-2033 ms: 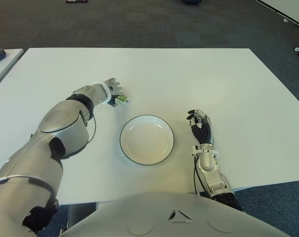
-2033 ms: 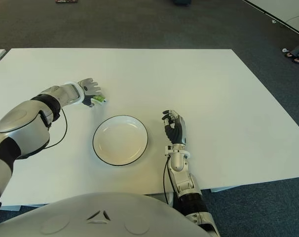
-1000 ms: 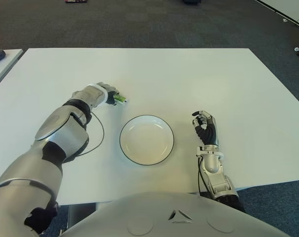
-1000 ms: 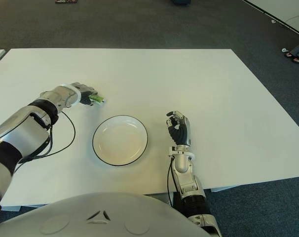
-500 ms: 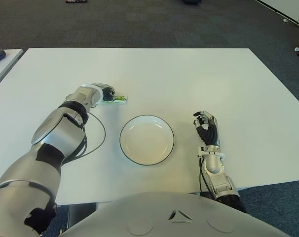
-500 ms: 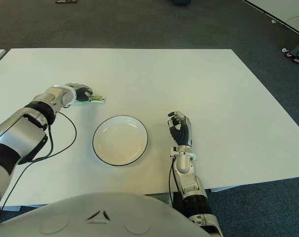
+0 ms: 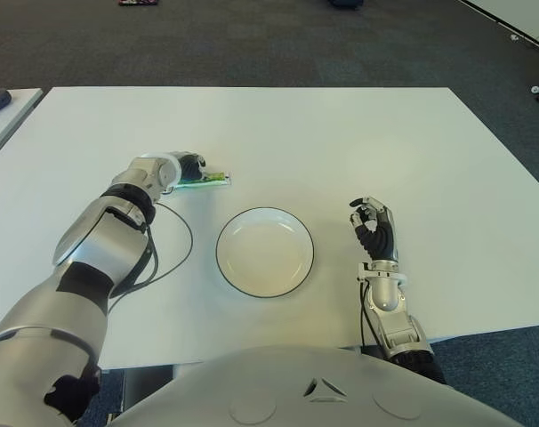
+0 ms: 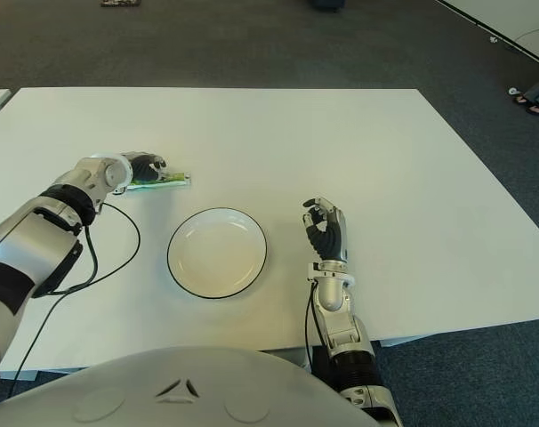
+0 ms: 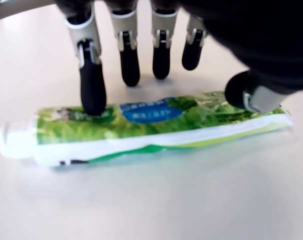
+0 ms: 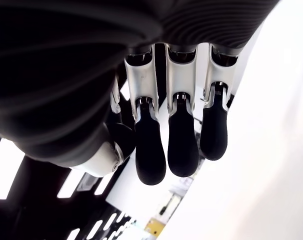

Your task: Put the toothpaste on the table into the plate.

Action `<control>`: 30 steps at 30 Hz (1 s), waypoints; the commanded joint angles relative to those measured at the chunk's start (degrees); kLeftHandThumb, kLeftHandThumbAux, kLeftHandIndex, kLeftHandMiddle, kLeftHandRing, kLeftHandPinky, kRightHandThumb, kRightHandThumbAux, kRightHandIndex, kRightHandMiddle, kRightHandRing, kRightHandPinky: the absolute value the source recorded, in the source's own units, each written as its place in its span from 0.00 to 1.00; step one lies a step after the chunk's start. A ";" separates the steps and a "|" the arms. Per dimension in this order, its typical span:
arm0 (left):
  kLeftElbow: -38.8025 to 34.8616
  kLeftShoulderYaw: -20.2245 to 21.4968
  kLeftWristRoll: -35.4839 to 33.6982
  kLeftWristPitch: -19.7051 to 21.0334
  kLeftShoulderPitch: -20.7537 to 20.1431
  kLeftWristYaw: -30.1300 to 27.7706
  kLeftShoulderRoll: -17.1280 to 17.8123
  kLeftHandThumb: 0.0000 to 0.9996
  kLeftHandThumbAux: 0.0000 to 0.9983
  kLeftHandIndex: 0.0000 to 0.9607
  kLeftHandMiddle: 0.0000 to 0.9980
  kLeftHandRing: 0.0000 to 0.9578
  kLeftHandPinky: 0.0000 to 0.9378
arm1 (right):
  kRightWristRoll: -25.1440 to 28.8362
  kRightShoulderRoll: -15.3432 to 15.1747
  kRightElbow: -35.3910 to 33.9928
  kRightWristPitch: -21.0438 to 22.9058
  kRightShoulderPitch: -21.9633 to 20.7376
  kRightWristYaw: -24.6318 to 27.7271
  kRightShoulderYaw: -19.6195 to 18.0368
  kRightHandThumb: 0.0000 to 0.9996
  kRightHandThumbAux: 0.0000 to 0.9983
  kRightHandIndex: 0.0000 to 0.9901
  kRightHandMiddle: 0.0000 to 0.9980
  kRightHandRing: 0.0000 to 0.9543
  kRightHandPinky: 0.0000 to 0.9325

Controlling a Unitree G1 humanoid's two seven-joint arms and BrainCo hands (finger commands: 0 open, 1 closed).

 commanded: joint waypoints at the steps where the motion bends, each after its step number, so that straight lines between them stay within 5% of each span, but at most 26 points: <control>1: 1.56 -1.28 1.12 0.21 3.75 -2.79 -0.27 0.53 0.39 0.14 0.16 0.18 0.23 | -0.60 -0.22 0.89 0.36 -0.38 -0.87 -0.42 0.70 0.73 0.44 0.67 0.69 0.57; 7: 1.43 -3.29 3.23 -0.18 4.08 -0.51 0.07 0.55 0.38 0.16 0.18 0.20 0.29 | -0.82 -0.35 0.99 0.16 -0.37 -1.36 -0.49 0.70 0.73 0.44 0.69 0.72 0.68; 15: 1.66 -7.06 6.61 -0.63 4.33 3.11 0.59 0.62 0.39 0.24 0.25 0.29 0.43 | -0.81 -0.65 0.95 0.10 -0.36 -1.32 -0.36 0.70 0.73 0.43 0.70 0.74 0.70; 21: 1.80 -10.29 9.63 -1.27 4.25 5.24 0.32 0.69 0.42 0.20 0.27 0.33 0.52 | -0.43 -0.64 0.28 0.84 -0.08 -0.52 -0.30 0.70 0.73 0.43 0.71 0.75 0.73; 30: 2.15 -16.17 14.83 -2.43 3.17 5.46 0.24 0.67 0.38 0.11 0.23 0.23 0.36 | -0.46 -0.46 -1.21 2.93 0.47 0.69 -0.43 0.70 0.73 0.43 0.72 0.76 0.72</control>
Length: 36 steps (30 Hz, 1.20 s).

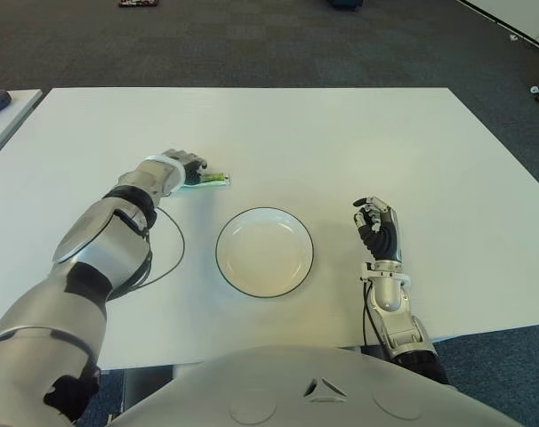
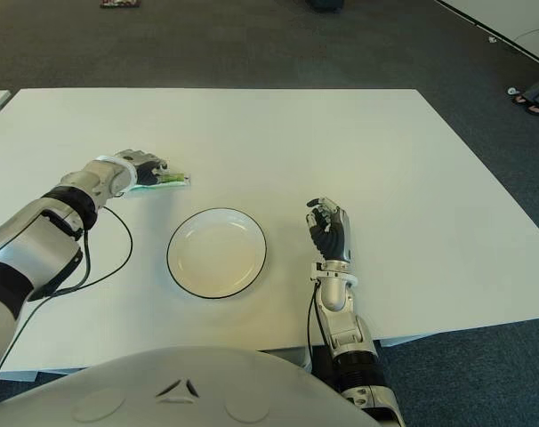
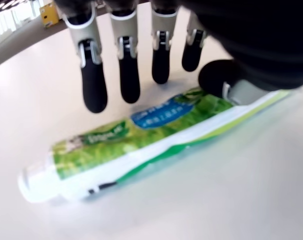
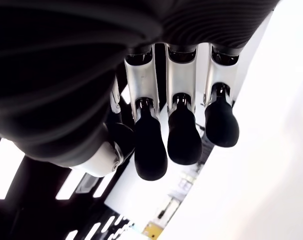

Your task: Put the toothpaste on the table into the plate.

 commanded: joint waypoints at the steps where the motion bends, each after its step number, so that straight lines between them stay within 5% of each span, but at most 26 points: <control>1: 2.60 -4.21 4.06 -0.62 3.69 -2.67 -0.09 0.65 0.38 0.08 0.20 0.20 0.32 | 0.16 0.19 -0.83 2.18 0.43 1.00 -0.10 0.70 0.73 0.43 0.72 0.75 0.69; 11: 2.74 -7.85 7.18 -0.14 3.37 -1.59 -0.45 0.59 0.39 0.00 0.11 0.10 0.25 | 0.57 0.56 -2.16 2.91 0.93 1.85 0.08 0.70 0.73 0.43 0.71 0.72 0.64; 28: 3.23 -11.86 10.15 -0.11 4.49 2.02 -0.53 0.59 0.38 0.11 0.12 0.05 0.20 | 0.35 0.82 -2.59 2.89 1.49 1.26 -0.22 0.70 0.73 0.43 0.73 0.76 0.71; 36: 3.32 -10.98 9.17 -0.35 4.24 -0.31 -0.29 0.58 0.38 0.05 0.10 0.05 0.21 | -0.34 0.95 -2.93 3.14 1.54 0.93 0.02 0.70 0.73 0.43 0.74 0.77 0.73</control>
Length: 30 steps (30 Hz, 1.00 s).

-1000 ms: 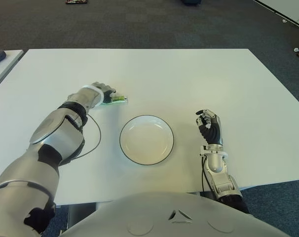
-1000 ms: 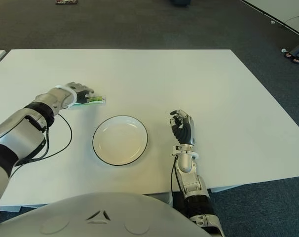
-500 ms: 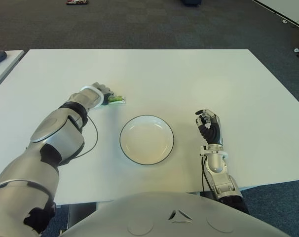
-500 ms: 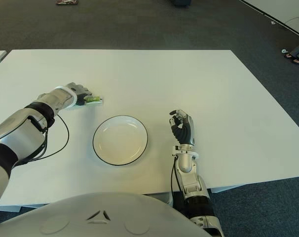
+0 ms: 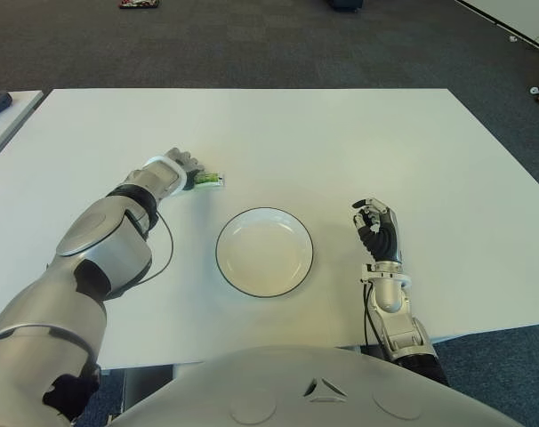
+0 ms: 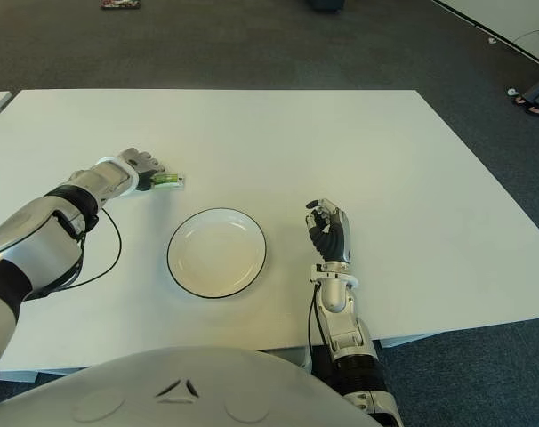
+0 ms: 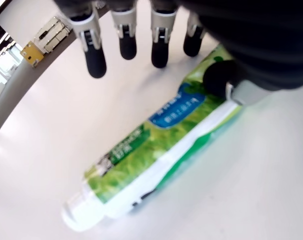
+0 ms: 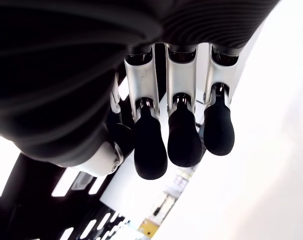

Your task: Put the toothpaste on the table into the plate.

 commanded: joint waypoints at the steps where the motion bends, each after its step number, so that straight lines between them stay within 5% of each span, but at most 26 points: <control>1: 2.26 -0.80 0.71 -1.63 4.49 -4.09 -0.26 0.58 0.38 0.04 0.10 0.05 0.22 | -0.36 0.49 -0.42 1.18 0.20 -0.23 0.07 0.70 0.73 0.43 0.74 0.77 0.73; 16: 1.26 6.17 -6.23 -6.02 -0.86 -17.53 2.11 0.47 0.36 0.04 0.09 0.07 0.18 | 1.31 0.48 -0.05 0.05 -0.60 1.32 0.16 0.70 0.73 0.44 0.74 0.76 0.65; 30: 0.42 10.57 -9.64 -6.38 -3.90 -21.07 4.65 0.38 0.34 0.04 0.08 0.11 0.20 | 1.48 0.73 0.41 0.08 -1.04 1.53 0.29 0.70 0.73 0.44 0.73 0.74 0.62</control>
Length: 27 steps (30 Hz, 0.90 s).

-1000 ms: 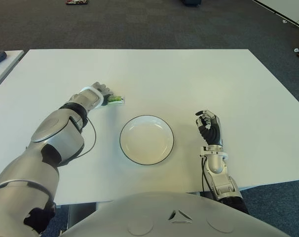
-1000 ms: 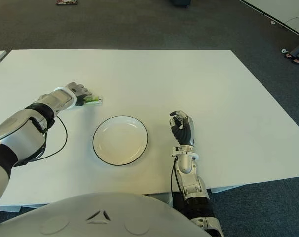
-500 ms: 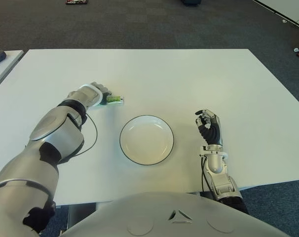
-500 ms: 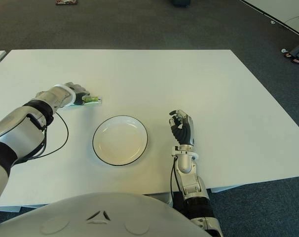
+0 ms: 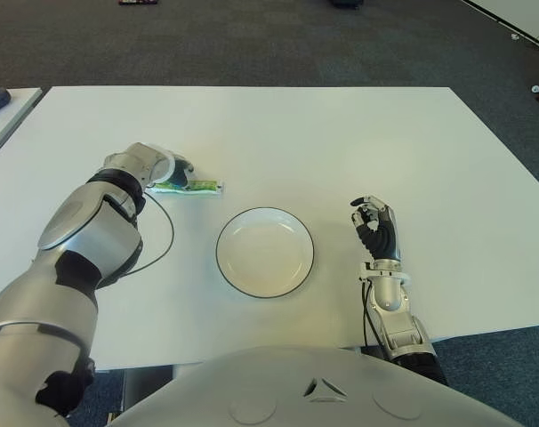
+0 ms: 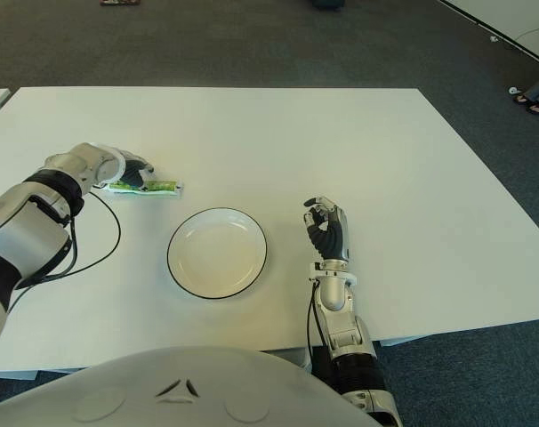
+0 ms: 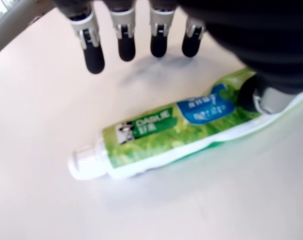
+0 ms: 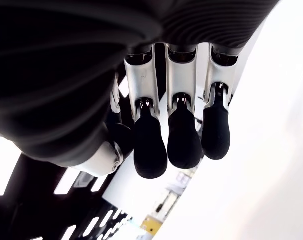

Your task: Put the toothpaste on the table into the plate.

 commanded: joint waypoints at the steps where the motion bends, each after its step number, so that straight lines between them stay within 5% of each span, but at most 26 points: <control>1: 0.37 0.98 -0.68 -0.41 -0.01 -2.30 0.83 0.38 0.34 0.04 0.08 0.12 0.21 | 0.95 0.48 0.94 0.00 -0.68 0.57 0.14 0.70 0.73 0.44 0.73 0.74 0.61; 27: 0.12 2.45 -1.20 0.40 -0.51 -3.31 1.70 0.35 0.33 0.06 0.11 0.16 0.24 | 0.86 0.84 0.55 -0.87 -0.01 0.54 0.15 0.70 0.73 0.44 0.70 0.71 0.56</control>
